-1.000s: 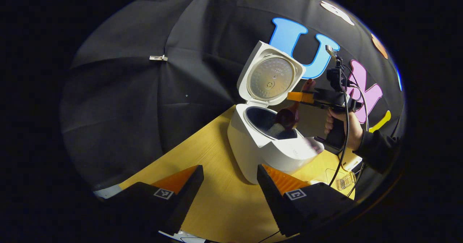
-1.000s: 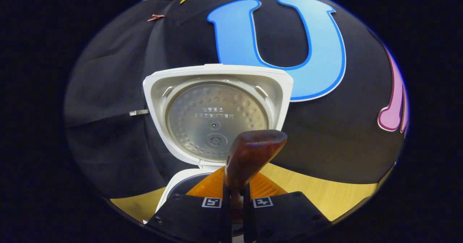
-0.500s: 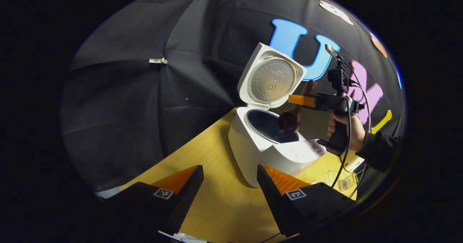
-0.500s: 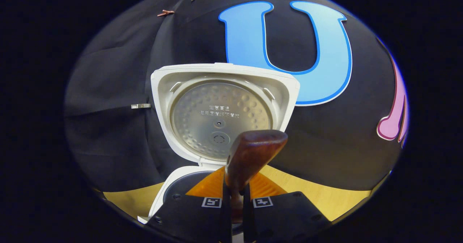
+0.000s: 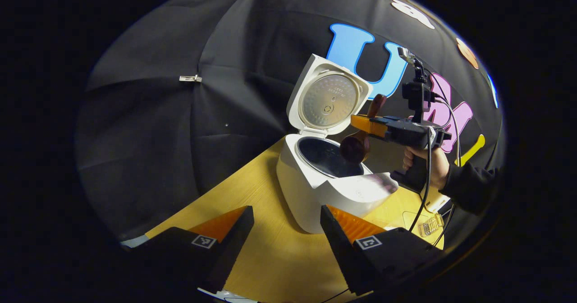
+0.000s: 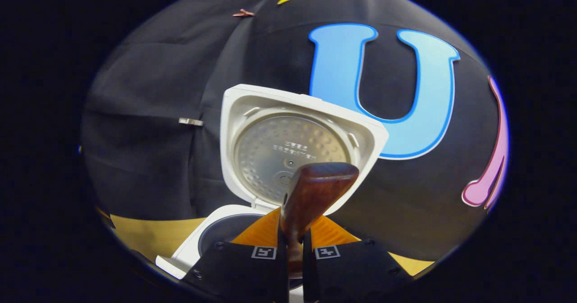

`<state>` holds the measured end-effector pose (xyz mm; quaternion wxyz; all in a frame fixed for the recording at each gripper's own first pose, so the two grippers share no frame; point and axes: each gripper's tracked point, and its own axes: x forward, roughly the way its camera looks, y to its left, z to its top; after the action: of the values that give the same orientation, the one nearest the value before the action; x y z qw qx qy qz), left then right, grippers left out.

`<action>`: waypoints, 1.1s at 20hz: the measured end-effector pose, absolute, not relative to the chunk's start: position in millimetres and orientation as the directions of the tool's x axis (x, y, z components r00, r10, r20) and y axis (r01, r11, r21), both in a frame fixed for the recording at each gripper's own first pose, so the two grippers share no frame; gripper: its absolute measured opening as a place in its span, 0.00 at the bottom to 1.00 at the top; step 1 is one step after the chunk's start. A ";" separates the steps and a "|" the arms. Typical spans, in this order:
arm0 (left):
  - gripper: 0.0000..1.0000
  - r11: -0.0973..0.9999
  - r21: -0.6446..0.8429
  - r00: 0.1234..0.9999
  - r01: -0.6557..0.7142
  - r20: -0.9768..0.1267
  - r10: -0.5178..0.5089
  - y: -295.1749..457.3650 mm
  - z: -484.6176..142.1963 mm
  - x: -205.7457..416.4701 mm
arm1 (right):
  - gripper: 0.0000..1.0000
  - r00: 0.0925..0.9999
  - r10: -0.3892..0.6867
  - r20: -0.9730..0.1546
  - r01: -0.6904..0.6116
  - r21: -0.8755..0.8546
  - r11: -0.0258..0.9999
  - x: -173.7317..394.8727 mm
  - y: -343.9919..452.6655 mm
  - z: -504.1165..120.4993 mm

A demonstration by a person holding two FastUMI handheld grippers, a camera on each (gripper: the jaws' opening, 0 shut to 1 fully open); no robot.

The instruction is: Close the left gripper, press the button to open the rice cooker; take a wooden spoon from the chopstick holder with the right hand, scoop a spoonful of rice and pour it into the rice cooker, then put the wooden spoon back into the chopstick holder.

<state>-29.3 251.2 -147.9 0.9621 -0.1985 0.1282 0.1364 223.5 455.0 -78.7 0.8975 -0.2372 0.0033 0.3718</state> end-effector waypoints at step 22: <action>0.96 0.961 -0.264 0.983 -0.081 -0.183 0.032 158.0 -76.9 12.4 | 0.16 0.926 0.376 -0.010 -0.372 -0.182 0.910 228.4 231.1 68.5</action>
<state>12.4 158.0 -76.9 0.9862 -0.1365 0.0890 0.0287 228.4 231.1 68.5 0.9772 -0.0905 -0.0126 0.1915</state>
